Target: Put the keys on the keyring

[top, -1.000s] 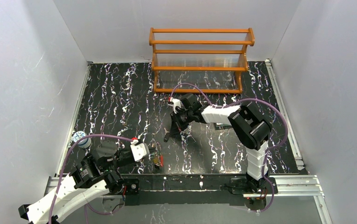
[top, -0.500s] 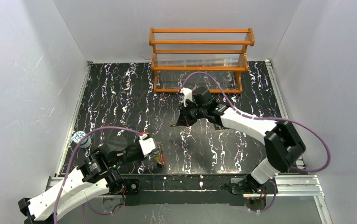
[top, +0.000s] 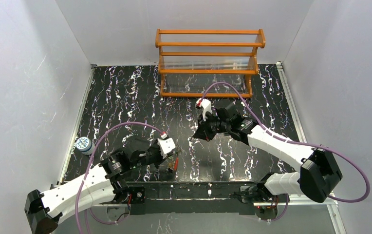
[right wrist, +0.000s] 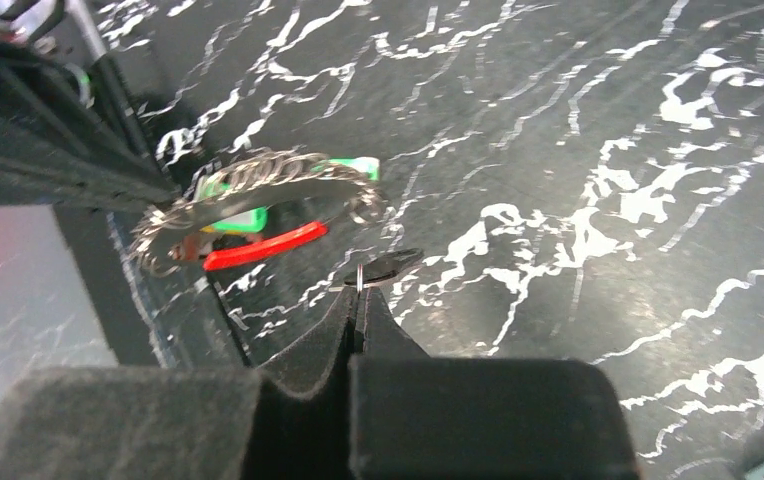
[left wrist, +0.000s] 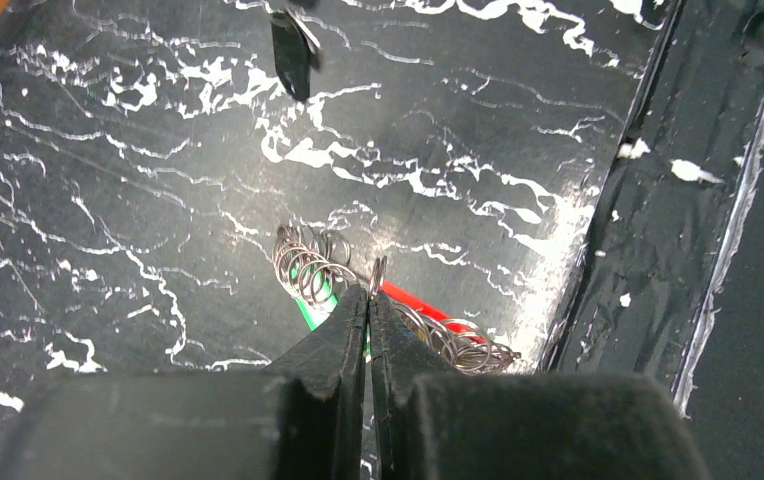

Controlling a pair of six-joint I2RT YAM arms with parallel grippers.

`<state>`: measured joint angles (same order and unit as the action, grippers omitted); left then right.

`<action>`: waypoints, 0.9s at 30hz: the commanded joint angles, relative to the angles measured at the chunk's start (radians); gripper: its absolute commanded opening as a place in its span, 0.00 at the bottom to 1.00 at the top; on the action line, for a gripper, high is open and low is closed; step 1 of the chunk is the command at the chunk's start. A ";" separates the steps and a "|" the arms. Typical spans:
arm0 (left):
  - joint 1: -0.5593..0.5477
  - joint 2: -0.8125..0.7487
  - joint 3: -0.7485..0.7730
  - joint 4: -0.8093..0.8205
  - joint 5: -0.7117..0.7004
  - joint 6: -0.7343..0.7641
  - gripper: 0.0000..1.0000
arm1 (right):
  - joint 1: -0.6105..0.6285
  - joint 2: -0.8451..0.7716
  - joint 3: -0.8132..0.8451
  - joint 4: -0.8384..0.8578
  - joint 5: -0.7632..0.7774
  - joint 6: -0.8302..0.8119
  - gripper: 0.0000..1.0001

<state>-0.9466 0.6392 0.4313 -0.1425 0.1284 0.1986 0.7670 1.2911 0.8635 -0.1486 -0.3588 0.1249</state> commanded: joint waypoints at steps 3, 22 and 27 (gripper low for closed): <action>-0.003 0.008 0.004 0.109 0.084 0.034 0.00 | 0.008 -0.003 -0.005 -0.025 -0.257 -0.084 0.01; -0.004 0.023 -0.035 0.193 0.118 0.002 0.00 | 0.236 0.008 0.033 -0.003 -0.122 -0.133 0.01; -0.004 0.029 -0.040 0.194 0.130 0.000 0.00 | 0.245 0.014 0.049 0.013 -0.097 -0.096 0.01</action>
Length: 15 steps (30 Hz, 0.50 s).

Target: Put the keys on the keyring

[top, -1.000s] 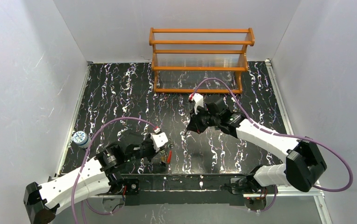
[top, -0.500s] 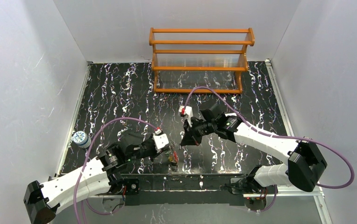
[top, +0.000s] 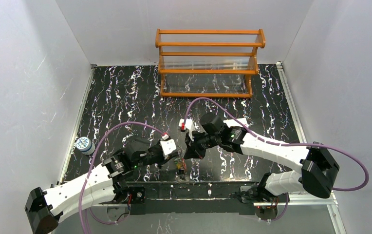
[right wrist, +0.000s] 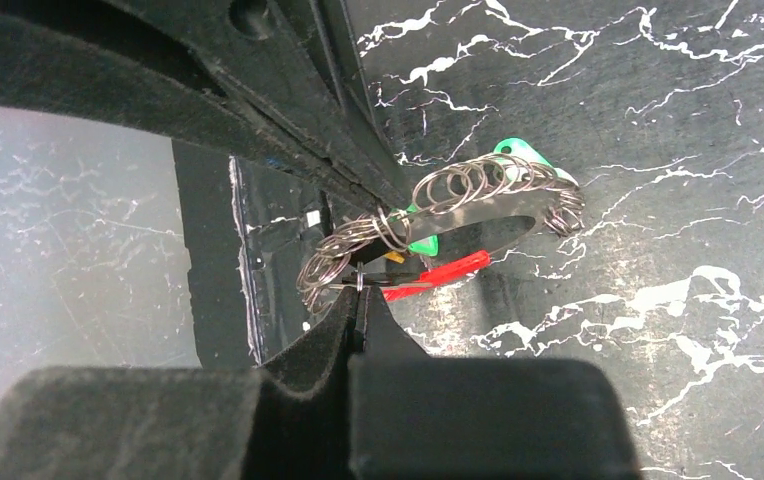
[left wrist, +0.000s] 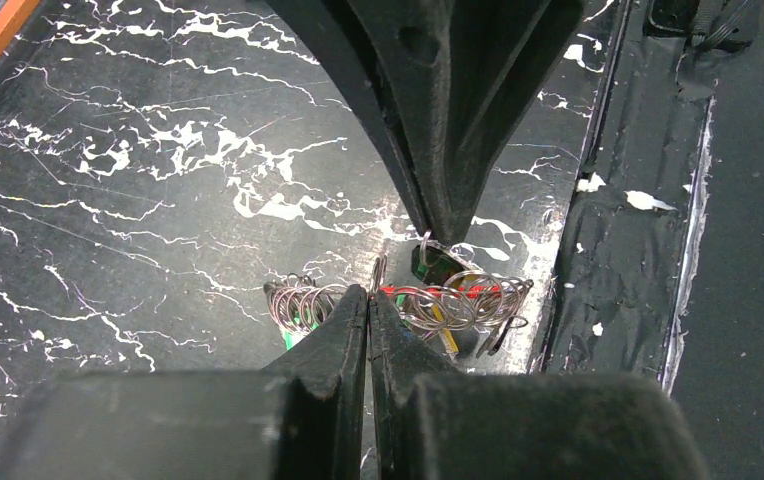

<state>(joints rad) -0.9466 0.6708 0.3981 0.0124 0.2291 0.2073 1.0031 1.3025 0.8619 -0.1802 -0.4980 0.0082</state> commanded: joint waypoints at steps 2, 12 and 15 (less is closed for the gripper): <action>-0.004 -0.001 -0.008 0.045 0.034 -0.011 0.00 | 0.013 0.001 0.052 0.050 0.041 0.024 0.01; -0.004 0.024 -0.013 0.073 0.056 -0.026 0.00 | 0.035 0.005 0.063 0.073 0.041 0.023 0.01; -0.004 0.024 -0.013 0.081 0.061 -0.029 0.00 | 0.037 0.012 0.065 0.072 0.062 0.030 0.01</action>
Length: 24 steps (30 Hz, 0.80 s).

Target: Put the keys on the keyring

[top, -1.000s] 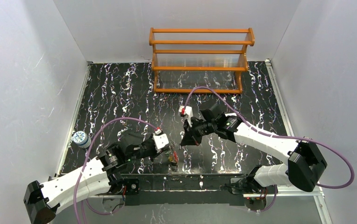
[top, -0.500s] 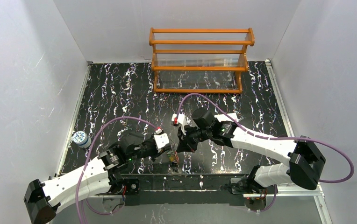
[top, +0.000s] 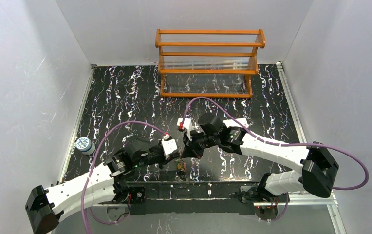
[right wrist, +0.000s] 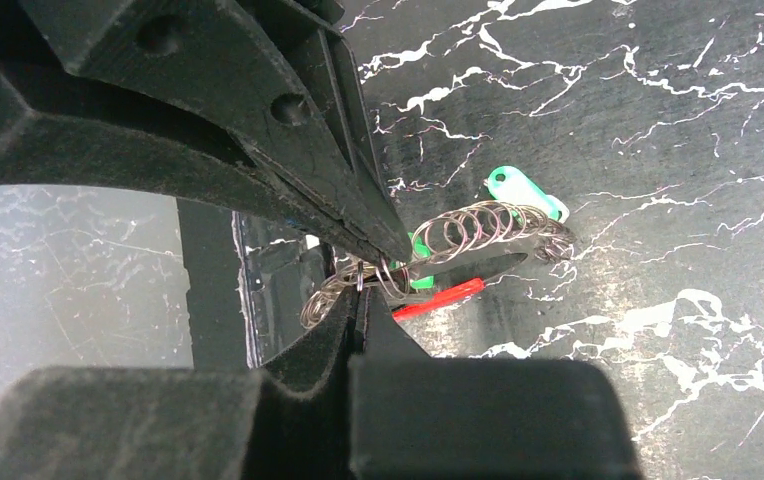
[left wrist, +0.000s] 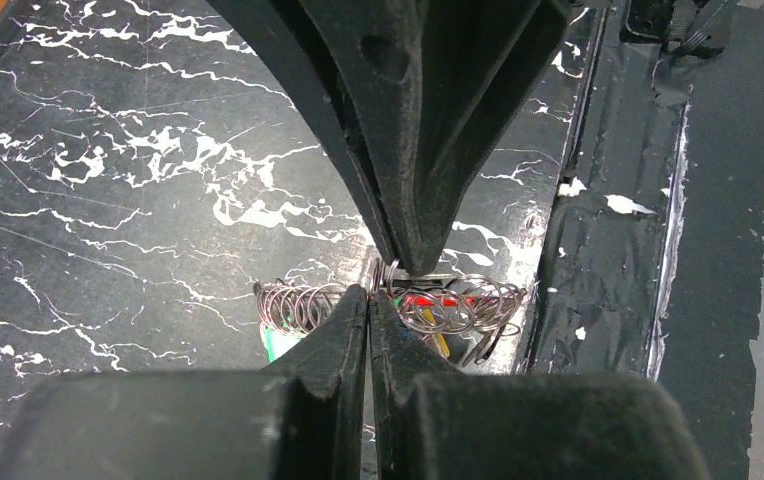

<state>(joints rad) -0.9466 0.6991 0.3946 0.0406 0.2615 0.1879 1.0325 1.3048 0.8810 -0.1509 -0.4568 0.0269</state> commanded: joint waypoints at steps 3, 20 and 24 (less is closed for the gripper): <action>-0.004 -0.004 -0.010 0.056 0.031 -0.010 0.00 | 0.008 0.011 0.046 0.037 0.047 0.013 0.01; -0.005 -0.006 -0.019 0.067 0.041 -0.022 0.00 | 0.012 -0.003 0.047 0.026 0.117 0.028 0.01; -0.004 -0.006 -0.020 0.071 0.041 -0.025 0.00 | 0.024 -0.024 0.039 0.049 0.065 -0.003 0.01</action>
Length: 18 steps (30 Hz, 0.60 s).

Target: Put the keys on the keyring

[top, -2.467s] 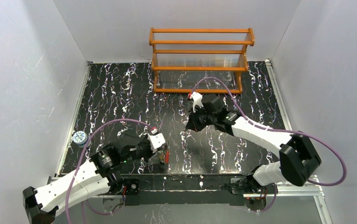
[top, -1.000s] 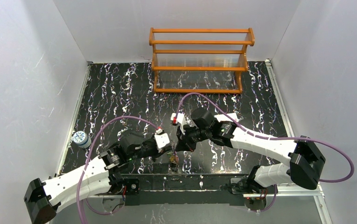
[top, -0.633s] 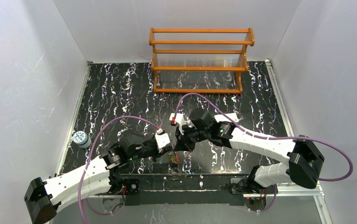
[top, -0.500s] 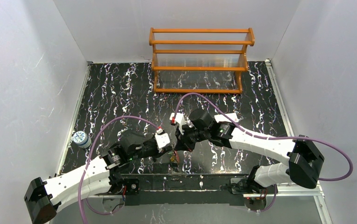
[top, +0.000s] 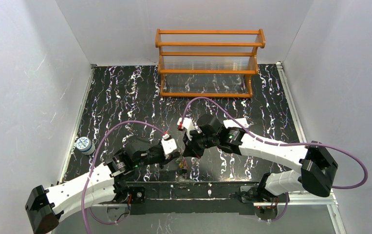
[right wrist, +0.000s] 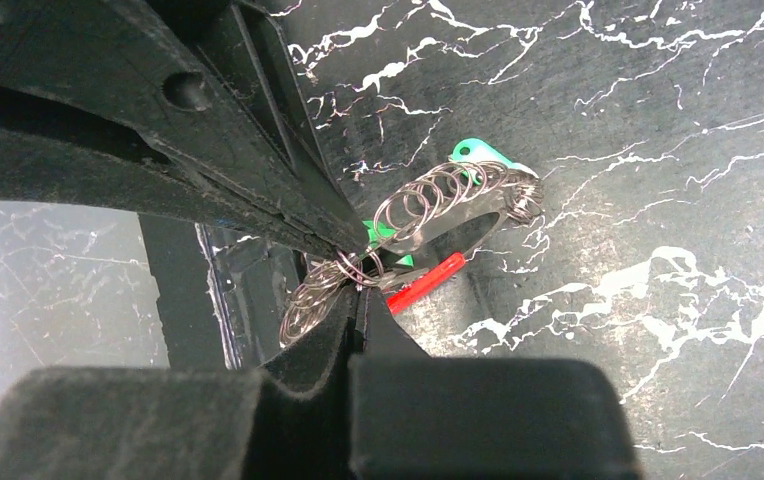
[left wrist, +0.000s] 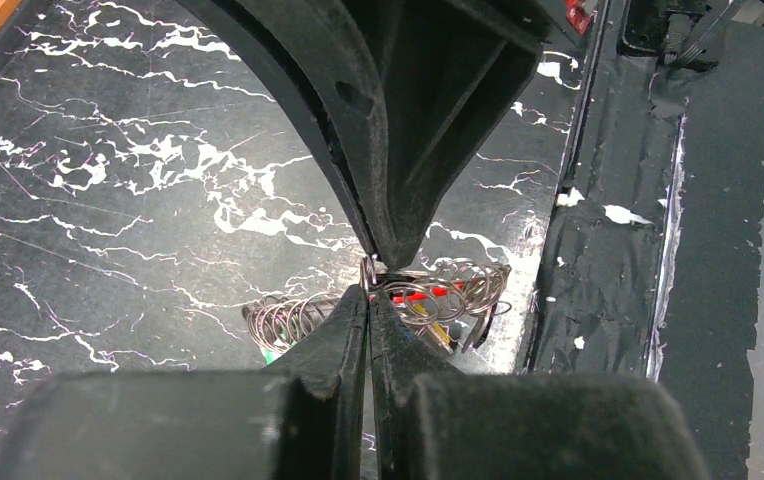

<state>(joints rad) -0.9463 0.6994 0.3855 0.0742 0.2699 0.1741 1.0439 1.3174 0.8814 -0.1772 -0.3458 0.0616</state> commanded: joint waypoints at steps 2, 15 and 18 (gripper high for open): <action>-0.004 -0.005 -0.011 0.038 0.032 -0.013 0.00 | 0.022 -0.045 0.034 0.082 -0.055 -0.049 0.01; -0.005 -0.005 -0.011 0.039 0.036 -0.021 0.00 | 0.043 -0.041 0.054 0.080 -0.019 -0.059 0.01; -0.003 -0.003 -0.012 0.039 0.036 -0.024 0.00 | 0.049 -0.049 0.052 0.086 -0.021 -0.060 0.01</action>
<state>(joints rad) -0.9463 0.6991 0.3813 0.0746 0.2790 0.1574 1.0760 1.3022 0.8814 -0.1669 -0.3492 0.0189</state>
